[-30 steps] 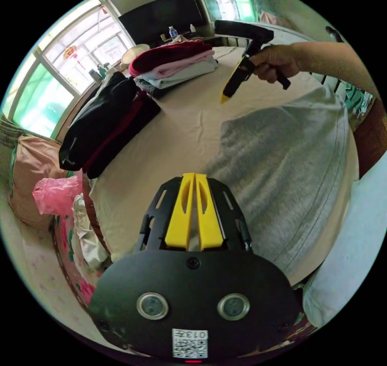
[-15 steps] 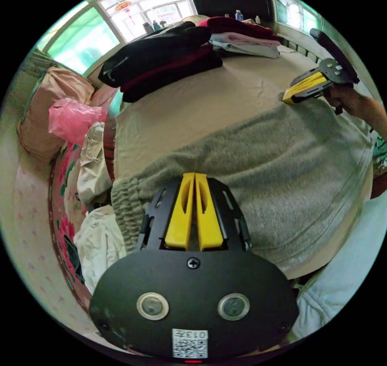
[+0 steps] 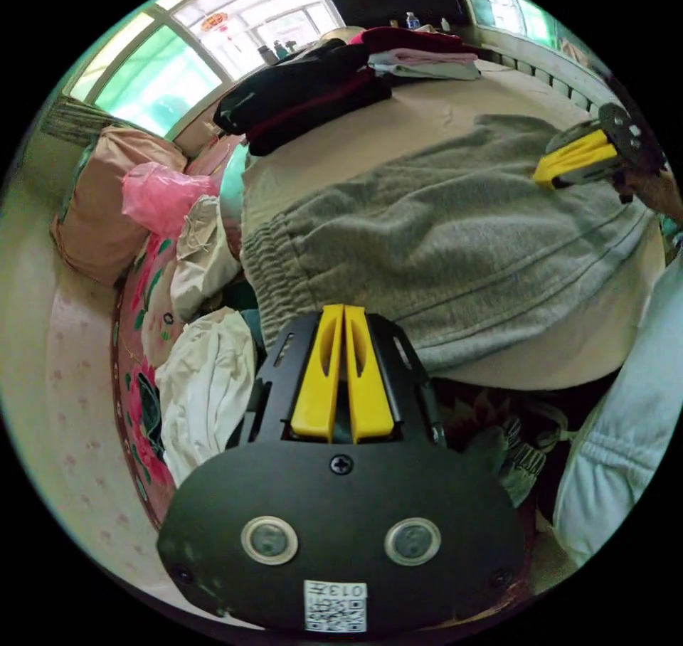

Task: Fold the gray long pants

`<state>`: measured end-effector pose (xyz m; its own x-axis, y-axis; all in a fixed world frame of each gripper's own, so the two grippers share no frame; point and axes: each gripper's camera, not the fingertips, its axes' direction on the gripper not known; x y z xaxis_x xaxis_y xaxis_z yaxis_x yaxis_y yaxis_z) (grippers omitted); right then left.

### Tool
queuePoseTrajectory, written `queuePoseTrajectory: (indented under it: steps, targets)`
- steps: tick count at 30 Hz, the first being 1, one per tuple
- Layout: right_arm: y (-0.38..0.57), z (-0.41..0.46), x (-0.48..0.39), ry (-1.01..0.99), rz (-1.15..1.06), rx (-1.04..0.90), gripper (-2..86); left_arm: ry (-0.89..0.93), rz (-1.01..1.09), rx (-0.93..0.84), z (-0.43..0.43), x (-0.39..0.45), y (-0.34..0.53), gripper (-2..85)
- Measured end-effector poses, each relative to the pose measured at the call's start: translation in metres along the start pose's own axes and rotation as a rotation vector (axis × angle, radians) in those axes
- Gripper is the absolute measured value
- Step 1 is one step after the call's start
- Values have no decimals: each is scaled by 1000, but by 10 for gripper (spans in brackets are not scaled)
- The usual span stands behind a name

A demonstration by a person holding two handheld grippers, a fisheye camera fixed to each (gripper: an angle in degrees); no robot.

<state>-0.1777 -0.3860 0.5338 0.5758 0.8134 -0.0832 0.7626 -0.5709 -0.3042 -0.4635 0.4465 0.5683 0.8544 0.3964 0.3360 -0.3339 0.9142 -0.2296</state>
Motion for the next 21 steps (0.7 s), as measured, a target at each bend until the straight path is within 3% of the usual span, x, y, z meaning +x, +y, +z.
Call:
queuePoseTrajectory:
  steps: [4,6,8,11,13,17,21]
  targets:
    - [19,-24,30,6,142,-21,3,26,-64,0,-9,4,1,-4]
    - [27,-54,30,-8,158,75,2,71,29,191,-38,34,-2,-4]
    - [26,-69,17,15,141,95,2,146,130,236,-43,71,-12,-4]
    - [19,-75,-15,-23,92,129,2,183,228,220,-24,128,-21,-3]
    - [13,-61,-32,13,76,50,3,174,258,123,2,149,-21,-3]
    - [27,-58,-28,63,84,-40,2,187,247,136,18,164,-10,-3]
    - [73,-121,-11,141,213,51,2,205,338,302,-9,207,-8,-2]
